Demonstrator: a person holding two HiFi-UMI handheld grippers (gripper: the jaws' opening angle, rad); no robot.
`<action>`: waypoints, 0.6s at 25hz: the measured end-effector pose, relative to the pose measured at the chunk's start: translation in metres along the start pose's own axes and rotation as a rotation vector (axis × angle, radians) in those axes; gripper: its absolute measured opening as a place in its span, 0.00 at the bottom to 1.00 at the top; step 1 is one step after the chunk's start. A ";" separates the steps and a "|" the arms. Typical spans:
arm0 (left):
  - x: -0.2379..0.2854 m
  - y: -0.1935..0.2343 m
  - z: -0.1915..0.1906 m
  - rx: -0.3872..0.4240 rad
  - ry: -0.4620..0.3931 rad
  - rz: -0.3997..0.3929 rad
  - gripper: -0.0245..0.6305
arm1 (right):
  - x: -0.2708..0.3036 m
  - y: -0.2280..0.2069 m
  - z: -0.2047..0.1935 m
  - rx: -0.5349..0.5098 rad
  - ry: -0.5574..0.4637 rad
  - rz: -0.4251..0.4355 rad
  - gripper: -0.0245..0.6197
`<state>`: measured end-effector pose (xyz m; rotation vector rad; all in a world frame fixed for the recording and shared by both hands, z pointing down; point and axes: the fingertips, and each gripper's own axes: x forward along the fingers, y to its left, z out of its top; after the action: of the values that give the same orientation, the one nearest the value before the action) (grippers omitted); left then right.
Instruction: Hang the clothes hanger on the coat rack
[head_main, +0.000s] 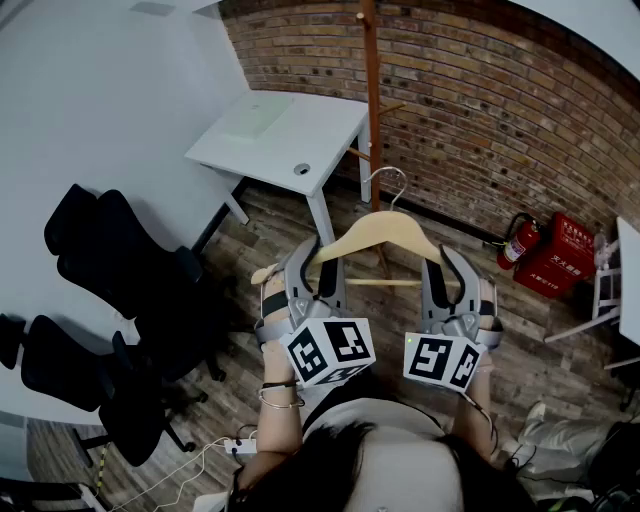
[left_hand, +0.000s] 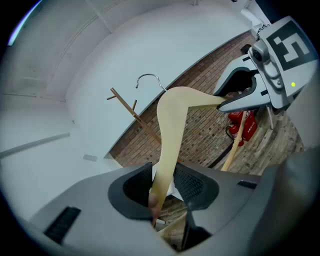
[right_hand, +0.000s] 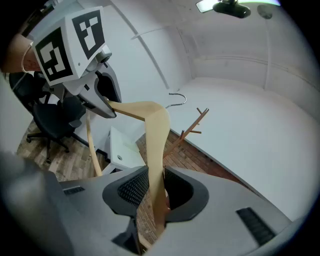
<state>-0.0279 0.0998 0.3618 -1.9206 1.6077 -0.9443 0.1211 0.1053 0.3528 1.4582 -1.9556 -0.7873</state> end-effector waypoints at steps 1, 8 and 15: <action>0.003 0.002 -0.001 0.001 -0.003 -0.002 0.24 | 0.004 0.001 0.001 0.005 0.000 -0.003 0.22; 0.024 0.015 -0.016 0.008 -0.022 -0.017 0.24 | 0.027 0.011 0.010 0.009 0.014 -0.016 0.22; 0.035 0.029 -0.036 -0.002 -0.042 -0.031 0.24 | 0.040 0.026 0.025 0.002 0.024 -0.026 0.22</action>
<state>-0.0708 0.0627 0.3715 -1.9592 1.5592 -0.9089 0.0769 0.0753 0.3591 1.4898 -1.9239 -0.7759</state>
